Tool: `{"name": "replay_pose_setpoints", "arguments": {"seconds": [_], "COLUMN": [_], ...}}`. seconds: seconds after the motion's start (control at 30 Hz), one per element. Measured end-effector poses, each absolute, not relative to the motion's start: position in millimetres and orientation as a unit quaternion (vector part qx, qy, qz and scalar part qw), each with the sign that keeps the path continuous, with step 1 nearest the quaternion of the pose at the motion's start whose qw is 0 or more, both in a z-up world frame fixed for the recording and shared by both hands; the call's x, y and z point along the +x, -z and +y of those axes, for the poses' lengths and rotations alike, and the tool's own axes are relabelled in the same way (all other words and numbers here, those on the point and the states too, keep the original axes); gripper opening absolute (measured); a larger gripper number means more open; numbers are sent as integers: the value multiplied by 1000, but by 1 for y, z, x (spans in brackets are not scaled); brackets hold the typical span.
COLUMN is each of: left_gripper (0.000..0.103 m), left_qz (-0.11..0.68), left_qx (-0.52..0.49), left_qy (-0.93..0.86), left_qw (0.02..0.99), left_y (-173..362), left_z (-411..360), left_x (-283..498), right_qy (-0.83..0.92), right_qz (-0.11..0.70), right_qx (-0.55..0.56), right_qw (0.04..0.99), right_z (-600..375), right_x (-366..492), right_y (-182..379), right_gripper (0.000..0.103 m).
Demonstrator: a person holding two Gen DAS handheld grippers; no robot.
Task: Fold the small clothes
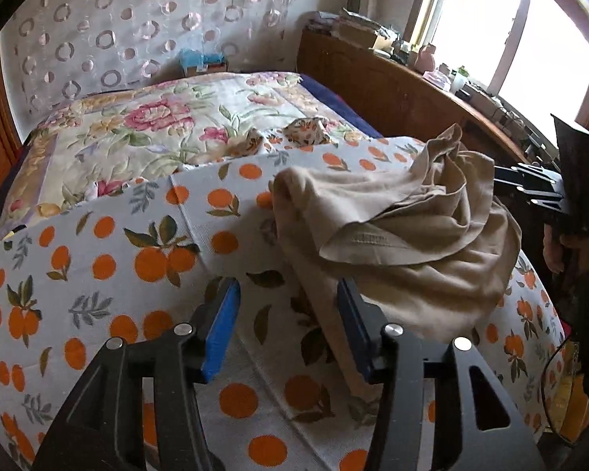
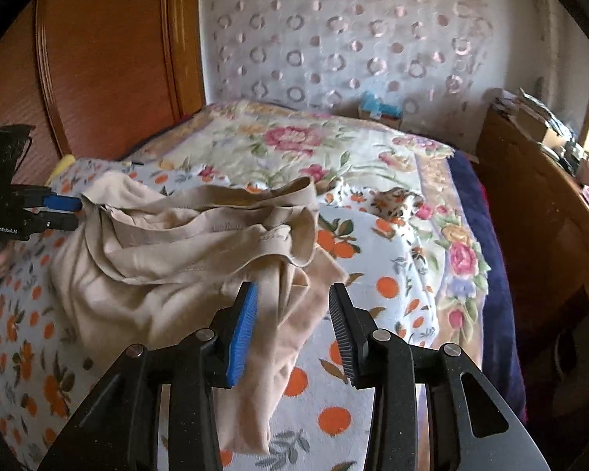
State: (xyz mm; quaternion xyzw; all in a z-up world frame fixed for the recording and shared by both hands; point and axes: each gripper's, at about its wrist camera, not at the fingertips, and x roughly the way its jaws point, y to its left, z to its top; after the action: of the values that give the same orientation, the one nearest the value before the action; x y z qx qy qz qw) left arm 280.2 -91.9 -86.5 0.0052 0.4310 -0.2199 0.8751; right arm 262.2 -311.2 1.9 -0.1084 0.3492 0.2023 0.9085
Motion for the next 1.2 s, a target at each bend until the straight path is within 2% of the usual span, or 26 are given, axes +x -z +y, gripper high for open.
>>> {"name": "replay_pose_setpoints", "arguments": {"seconds": [0.23,0.33,0.57,0.7,0.9,1.2], "left_gripper": [52,52,52,52,52,52], "left_qz": [411,385,375,369,374,373], "left_qx": [15,11,5,-16,-5,1], "left_qy": [239,249,218,211,216,240], "left_qw": [880,889,901,905,902,896], "left_y": [82,75,68,60,62,60], "left_z": [-106,-107,-104,-93,-93,-97], "left_x": [296,303,323,324,317,301], "right_qy": [-227,-252,-243,-149,-120,-104], "right_qz": [321,317,296,333,379,366], "right_qx": [-146,-134,-67,-34,-46,-54], "right_qw": [908,905,921,930,916,923], "right_z": [-290,-290,-317,-338,-339,-330], "right_x": [282,291,314,339,354,356], "right_y": [-21,-24,-39,-26,-5,-14], "right_gripper": [39,3,2,2,2,2]}}
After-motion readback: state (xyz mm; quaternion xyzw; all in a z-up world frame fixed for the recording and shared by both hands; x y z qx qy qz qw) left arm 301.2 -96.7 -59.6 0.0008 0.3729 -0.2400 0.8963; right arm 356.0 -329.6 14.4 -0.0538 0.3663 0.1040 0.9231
